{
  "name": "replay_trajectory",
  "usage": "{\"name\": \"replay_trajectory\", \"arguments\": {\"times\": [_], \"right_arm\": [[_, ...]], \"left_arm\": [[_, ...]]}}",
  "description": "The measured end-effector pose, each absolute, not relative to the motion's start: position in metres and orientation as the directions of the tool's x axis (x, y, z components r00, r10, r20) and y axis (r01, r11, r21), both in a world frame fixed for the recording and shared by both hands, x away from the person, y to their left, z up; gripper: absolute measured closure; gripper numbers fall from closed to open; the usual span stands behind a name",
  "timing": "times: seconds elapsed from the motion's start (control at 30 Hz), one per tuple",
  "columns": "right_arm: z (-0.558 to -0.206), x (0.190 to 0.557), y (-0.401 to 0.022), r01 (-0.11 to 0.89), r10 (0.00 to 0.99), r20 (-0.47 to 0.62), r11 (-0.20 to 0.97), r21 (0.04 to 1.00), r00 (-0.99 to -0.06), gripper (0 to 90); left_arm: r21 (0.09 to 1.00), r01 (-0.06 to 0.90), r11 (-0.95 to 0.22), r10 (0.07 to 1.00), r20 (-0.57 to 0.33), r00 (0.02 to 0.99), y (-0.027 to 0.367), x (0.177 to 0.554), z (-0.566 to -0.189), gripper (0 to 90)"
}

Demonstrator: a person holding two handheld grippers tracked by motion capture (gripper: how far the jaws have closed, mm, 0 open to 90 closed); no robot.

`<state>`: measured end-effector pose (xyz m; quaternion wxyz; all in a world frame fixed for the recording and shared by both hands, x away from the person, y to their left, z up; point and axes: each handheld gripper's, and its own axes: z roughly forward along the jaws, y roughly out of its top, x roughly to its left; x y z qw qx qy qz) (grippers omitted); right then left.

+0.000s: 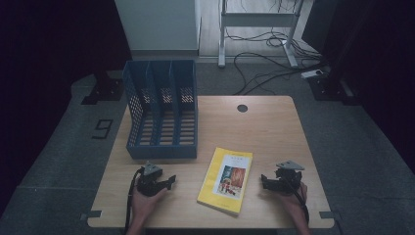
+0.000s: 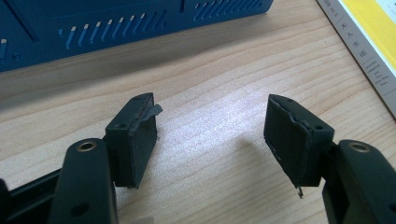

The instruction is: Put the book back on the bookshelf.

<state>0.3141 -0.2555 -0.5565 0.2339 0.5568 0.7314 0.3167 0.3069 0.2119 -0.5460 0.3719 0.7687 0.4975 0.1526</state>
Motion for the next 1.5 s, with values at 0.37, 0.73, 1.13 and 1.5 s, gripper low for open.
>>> {"name": "replay_trajectory", "arguments": {"times": [0.37,0.73,1.13,1.5], "right_arm": [[-0.556,0.31,-0.256,0.66,0.971,0.013,0.152,0.736,-0.238,10.5],[-0.556,0.311,-0.258,0.656,0.97,0.014,0.153,0.739,-0.242,12.5],[-0.556,0.308,-0.258,0.653,0.968,0.015,0.157,0.741,-0.249,13.4],[-0.554,0.308,-0.26,0.658,0.973,0.026,0.134,0.741,-0.228,19.4]], "left_arm": [[0.723,0.655,-0.219,0.88,-0.144,0.453,0.213,0.308,-0.546,35.0],[0.715,0.642,-0.276,0.892,-0.059,0.449,0.201,0.306,-0.546,34.3],[0.706,0.634,-0.316,0.888,-0.014,0.459,0.193,0.305,-0.546,30.0],[0.721,0.633,-0.283,0.881,-0.065,0.468,0.192,0.306,-0.546,30.4]]}}
